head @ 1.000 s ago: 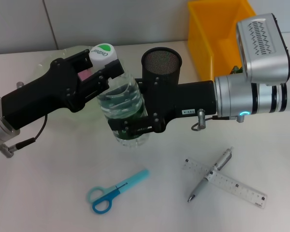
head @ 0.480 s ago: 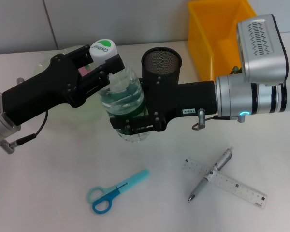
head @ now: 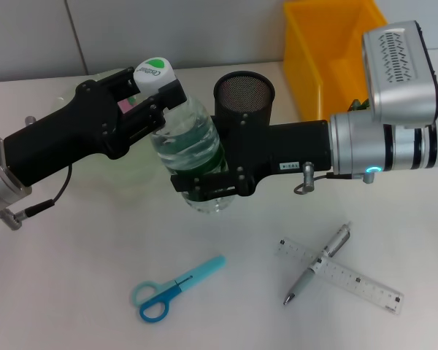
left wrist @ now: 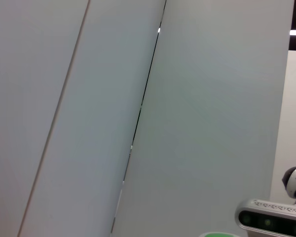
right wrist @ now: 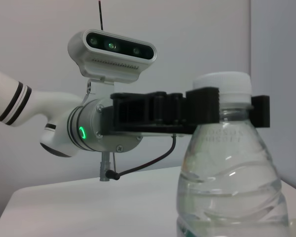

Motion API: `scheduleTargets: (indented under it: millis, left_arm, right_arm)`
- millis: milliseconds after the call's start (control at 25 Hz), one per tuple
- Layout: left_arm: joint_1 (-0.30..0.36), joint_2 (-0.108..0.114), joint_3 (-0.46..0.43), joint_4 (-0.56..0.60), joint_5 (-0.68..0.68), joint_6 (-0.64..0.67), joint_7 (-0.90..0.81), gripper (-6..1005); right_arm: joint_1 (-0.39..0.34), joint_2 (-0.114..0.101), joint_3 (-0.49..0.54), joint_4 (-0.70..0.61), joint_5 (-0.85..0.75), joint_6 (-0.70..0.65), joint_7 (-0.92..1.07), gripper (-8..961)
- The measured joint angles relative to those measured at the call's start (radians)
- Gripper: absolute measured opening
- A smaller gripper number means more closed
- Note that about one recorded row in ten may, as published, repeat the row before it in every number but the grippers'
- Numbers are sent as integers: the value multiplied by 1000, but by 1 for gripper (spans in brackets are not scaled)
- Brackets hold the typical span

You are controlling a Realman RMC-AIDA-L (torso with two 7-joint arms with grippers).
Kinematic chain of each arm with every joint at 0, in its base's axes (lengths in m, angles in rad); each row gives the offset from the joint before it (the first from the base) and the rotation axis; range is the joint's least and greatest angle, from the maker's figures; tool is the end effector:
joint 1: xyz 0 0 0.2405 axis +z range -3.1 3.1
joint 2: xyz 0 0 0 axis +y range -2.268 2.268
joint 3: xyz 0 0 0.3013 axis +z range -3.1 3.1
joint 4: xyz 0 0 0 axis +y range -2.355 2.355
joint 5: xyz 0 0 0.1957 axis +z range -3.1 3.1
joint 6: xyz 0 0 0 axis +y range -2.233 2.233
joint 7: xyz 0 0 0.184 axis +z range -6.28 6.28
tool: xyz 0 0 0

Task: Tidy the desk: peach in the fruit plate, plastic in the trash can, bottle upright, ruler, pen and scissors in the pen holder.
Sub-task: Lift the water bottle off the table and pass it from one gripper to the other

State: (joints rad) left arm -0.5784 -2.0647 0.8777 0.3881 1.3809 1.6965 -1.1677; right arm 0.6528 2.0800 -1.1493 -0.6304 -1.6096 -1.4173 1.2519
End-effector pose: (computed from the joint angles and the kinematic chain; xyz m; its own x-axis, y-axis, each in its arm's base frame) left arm -0.1967 0.3546 -0.0386 0.4833 0.1401 0.8642 0.3630 -0.9303 -0.0522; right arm 0.1779 0.3747 -0.0962 0.8423 -0.0685 -0.5347 -0.1545 -0.9810 -0.1176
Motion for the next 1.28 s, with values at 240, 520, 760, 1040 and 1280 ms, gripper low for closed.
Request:
scheduleTargets:
  millis: [240,520,760,1040,1280]
  left_arm:
    - [0,2,-2,0,2,-11,0,434]
    - [0,4,-3,1,4,-19,0,436]
    - [2,7,-3,1,4,-22,0,437]
    - [1,8,-3,11,3,-20,-8,439]
    - [0,3,-2,36,1,-16,-27,440]
  right_arm:
    - [-6,0,-3,-12,-2,1,2,770]
    - [-6,0,-2,-14,-4,2,3,769]
    - [-7,-1,1,-14,-4,2,3,770]
    - [-7,-1,-3,-14,-4,5,2,770]
    - [-7,-2,-7,-12,-4,12,1,770]
